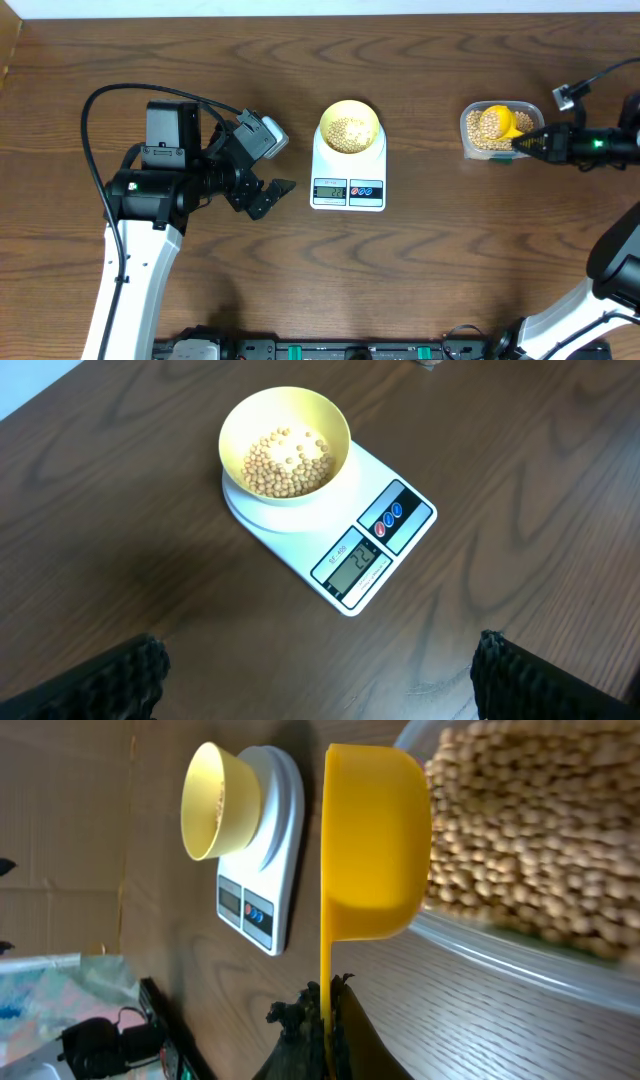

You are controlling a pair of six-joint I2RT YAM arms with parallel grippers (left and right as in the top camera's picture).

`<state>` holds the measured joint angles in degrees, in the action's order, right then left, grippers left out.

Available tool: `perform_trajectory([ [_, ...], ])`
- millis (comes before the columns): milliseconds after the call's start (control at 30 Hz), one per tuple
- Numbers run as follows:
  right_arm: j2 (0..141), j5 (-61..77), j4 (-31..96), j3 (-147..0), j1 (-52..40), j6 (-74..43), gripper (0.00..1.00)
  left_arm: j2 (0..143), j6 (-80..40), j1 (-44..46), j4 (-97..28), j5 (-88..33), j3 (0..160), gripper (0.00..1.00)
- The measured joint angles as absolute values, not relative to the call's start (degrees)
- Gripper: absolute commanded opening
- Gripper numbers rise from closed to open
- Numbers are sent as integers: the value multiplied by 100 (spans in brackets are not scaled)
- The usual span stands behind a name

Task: Scoop item into bowl and weigh 50g on scale
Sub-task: 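Scoop soybeans again from the tub with the right gripper, then carry the filled scoop with the right gripper over the yellow bowl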

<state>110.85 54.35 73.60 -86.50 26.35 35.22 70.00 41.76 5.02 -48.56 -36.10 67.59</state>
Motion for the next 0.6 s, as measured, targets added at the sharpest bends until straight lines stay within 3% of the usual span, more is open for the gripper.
perform_trajectory([
  [233, 11085, 5706, 7389, -8650, 2314, 3522, 1, 7000, 4176, 502, -4856, -3610, 6759, 99],
  [600, 11085, 5964, 7384, -8650, 943, 3522, 1, 7000, 4176, 502, -4856, -3610, 6759, 99],
])
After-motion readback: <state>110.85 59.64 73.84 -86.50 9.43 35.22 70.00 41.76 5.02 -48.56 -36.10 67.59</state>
